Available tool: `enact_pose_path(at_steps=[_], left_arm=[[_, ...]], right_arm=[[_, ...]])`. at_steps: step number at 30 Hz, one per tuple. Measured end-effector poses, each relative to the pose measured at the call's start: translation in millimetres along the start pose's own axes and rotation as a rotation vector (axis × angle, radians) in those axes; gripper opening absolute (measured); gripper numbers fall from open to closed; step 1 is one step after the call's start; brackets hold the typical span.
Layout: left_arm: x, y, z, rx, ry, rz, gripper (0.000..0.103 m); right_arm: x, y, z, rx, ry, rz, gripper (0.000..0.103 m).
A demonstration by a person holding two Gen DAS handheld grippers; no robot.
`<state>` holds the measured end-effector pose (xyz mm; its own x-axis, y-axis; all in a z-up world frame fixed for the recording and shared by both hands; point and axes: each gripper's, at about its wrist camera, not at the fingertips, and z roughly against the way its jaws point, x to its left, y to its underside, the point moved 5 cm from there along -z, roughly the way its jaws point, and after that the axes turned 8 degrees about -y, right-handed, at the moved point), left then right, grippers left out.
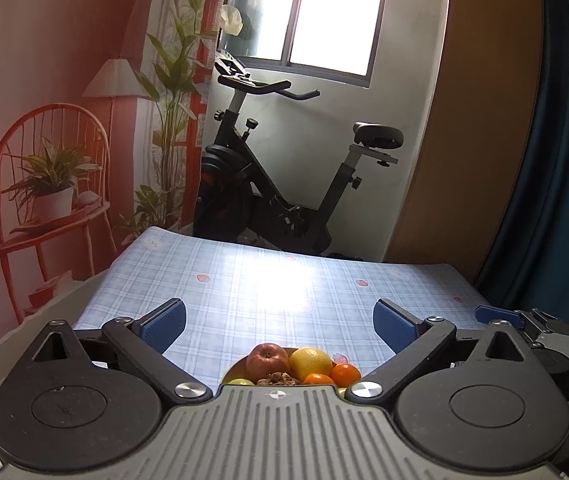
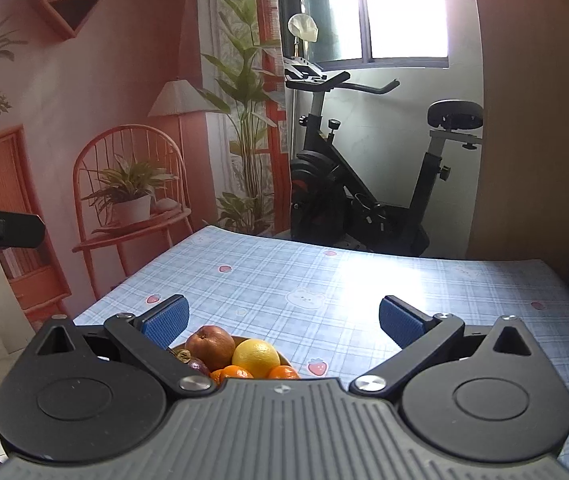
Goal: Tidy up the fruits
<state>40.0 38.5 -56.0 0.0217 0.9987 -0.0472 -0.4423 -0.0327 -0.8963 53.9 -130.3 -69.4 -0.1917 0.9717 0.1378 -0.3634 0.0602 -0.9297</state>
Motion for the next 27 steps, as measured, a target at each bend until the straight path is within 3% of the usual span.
enact_pose_path(at_steps=[27], left_arm=[[-1.3, -1.9, 13.4, -0.039, -0.037, -0.041, 0.103]], right_arm=[[2.2, -5.9, 9.2, -0.003, 0.038, 0.029, 0.103]])
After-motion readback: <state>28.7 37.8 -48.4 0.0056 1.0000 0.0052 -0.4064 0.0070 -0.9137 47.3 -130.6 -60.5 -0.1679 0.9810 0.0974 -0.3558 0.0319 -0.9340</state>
